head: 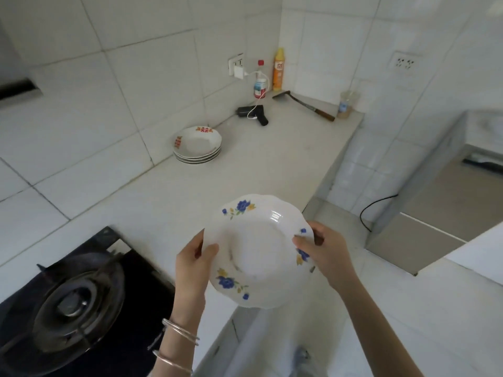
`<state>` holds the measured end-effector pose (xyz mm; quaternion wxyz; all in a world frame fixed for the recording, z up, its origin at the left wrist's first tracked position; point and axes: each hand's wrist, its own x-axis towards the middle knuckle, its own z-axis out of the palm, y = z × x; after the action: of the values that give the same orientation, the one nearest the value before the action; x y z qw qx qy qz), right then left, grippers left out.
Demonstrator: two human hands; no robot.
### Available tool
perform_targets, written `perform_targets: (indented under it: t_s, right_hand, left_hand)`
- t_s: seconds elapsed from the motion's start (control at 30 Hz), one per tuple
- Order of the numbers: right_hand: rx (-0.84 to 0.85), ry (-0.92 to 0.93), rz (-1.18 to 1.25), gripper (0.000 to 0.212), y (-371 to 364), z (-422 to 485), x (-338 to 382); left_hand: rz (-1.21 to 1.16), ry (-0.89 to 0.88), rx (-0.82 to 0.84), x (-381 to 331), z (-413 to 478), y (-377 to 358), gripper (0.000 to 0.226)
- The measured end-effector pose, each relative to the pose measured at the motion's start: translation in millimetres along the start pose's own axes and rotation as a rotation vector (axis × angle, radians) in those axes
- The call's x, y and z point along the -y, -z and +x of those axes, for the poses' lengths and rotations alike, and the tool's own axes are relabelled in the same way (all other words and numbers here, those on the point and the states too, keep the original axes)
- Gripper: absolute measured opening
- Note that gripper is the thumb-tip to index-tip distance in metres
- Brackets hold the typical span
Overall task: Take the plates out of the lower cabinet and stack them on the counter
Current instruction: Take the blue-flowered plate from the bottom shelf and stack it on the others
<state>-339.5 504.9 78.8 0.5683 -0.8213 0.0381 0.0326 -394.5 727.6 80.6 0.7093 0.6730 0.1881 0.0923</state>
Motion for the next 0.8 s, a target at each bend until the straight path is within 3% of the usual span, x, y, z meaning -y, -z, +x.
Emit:
perform_targets:
  t_s: [0.37, 0.8]
  right_hand:
    - [0.120, 0.032, -0.084, 0.016, 118, 138, -16]
    - [0.315, 0.139, -0.154, 0.018, 99, 279, -13]
  left_hand:
    - [-0.105, 0.036, -0.120, -6, 49, -161, 0.031]
    - [-0.084, 0.065, -0.353, -1, 137, -205, 0.028]
